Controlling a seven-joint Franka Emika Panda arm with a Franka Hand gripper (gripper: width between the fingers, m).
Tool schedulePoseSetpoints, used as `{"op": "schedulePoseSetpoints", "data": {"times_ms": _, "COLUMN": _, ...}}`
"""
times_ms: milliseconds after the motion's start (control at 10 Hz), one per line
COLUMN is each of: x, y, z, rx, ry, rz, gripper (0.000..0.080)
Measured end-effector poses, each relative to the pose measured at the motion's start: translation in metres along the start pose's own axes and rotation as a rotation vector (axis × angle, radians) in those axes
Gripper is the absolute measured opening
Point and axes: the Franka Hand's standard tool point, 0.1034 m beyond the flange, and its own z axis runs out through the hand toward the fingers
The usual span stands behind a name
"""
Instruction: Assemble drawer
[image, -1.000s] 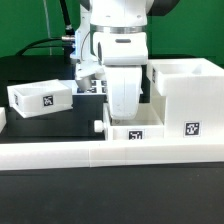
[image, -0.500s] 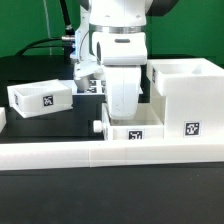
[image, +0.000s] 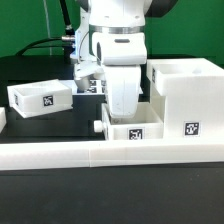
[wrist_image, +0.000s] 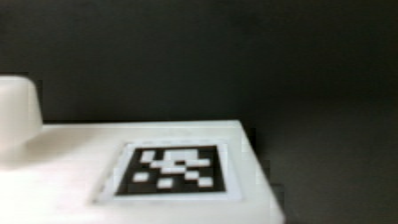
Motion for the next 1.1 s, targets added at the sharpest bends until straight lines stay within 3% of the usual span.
{"op": "schedulePoseSetpoints", "data": {"times_ms": 1100, "x": 0.0055, "y": 0.0056, "z": -0.0005, "rx": -0.002, "ry": 0.0, "rz": 0.047, "gripper": 0.0042}}
